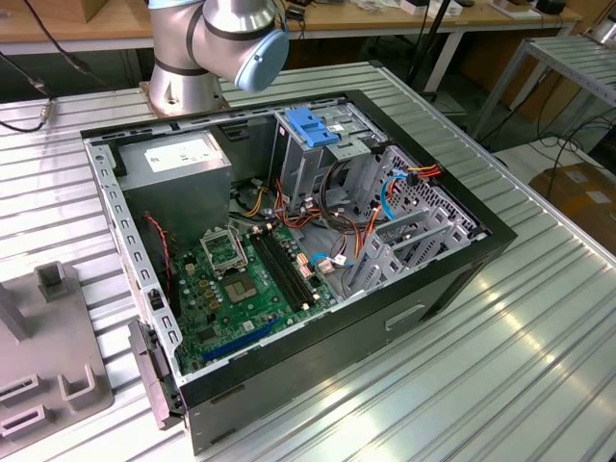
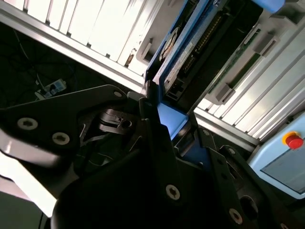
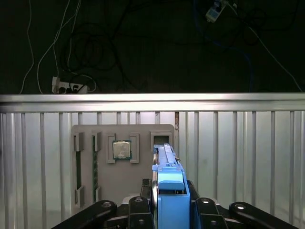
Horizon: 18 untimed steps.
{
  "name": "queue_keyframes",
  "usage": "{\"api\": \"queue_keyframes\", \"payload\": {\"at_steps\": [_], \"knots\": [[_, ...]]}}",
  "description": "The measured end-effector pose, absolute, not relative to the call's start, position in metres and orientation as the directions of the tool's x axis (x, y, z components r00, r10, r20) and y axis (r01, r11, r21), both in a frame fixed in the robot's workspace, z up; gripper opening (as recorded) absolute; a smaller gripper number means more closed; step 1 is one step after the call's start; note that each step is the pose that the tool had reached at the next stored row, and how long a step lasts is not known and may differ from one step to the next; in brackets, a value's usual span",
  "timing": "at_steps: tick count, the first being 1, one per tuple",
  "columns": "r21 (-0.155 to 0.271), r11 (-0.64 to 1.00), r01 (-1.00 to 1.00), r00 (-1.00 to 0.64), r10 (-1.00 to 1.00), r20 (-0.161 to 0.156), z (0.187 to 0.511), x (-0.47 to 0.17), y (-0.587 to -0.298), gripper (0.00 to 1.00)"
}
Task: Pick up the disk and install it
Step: 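Pick up the disk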
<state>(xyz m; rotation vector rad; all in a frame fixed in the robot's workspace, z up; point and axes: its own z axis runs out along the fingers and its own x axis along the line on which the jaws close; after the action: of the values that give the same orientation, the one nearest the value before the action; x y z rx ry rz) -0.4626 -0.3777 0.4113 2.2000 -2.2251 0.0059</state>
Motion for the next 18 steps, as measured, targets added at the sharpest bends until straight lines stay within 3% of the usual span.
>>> {"api": "queue_keyframes", "payload": {"at_steps": [18], "knots": [[0.006,0.011,-1.000,-0.011,-1.000,0.012,0.435,-0.463,-0.378,0.37]]}}
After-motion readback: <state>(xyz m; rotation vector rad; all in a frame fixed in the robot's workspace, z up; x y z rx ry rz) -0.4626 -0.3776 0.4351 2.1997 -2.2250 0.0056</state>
